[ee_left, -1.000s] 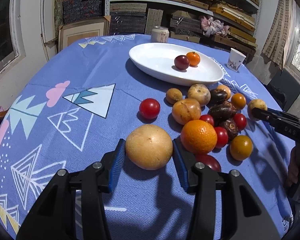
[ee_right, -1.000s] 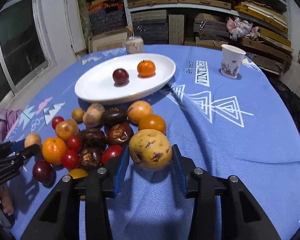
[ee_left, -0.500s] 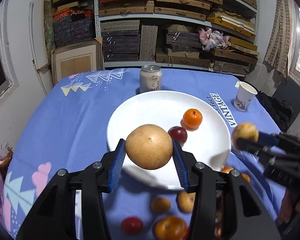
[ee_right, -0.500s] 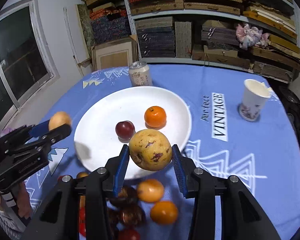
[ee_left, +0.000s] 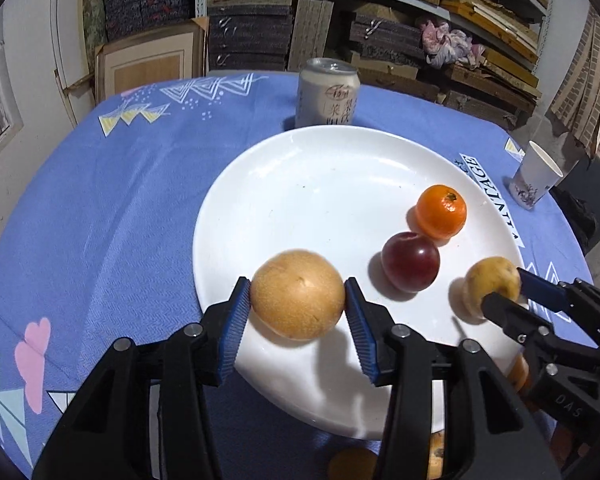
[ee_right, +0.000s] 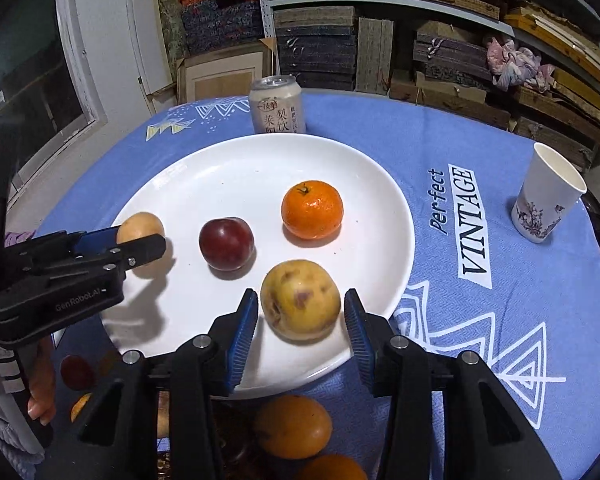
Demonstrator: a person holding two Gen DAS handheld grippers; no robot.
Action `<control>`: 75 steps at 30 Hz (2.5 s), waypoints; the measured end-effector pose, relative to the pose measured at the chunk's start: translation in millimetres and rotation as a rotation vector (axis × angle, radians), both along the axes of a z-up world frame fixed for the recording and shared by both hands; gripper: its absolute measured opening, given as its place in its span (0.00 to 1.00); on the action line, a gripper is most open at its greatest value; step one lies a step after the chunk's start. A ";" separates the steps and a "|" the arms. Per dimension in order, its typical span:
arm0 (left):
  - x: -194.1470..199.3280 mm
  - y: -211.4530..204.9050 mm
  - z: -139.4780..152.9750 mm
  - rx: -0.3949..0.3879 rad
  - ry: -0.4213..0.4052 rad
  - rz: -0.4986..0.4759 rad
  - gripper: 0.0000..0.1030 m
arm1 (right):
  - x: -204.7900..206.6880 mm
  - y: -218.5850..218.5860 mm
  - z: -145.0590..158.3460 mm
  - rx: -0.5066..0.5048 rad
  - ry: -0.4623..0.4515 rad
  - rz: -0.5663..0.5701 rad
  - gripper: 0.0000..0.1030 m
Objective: Organize fruits
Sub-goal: 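Carry both fruits onto the white plate and open both tools, then move the left tool to the red tomato while the right tool approaches an orange fruit, then close the left tool on the red tomato while the right tool grips the orange fruit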
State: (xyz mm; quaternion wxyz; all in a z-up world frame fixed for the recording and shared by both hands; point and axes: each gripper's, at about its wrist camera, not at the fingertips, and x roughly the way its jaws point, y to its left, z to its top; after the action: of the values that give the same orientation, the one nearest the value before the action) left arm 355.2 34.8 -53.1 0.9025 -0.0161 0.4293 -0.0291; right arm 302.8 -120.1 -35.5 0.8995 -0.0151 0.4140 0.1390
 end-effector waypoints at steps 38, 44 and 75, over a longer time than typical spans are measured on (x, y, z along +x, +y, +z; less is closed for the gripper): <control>-144.0 35.8 -22.4 0.004 -0.011 0.006 0.69 | -126.9 -72.7 12.4 0.098 -0.085 -0.134 0.71; -141.2 27.4 -22.0 -0.022 -0.018 -0.052 0.53 | -125.5 -71.2 8.2 0.085 -0.075 -0.135 0.71; -133.1 29.0 -25.5 0.018 0.006 -0.029 0.28 | -115.2 -45.4 -12.7 -0.041 -0.032 -0.085 0.71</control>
State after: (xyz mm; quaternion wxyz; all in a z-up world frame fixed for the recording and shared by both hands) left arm 222.1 63.8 -78.5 0.9009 -0.0015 0.4324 -0.0384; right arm 187.6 -165.4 -48.2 0.9105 -0.0181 0.4028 0.0922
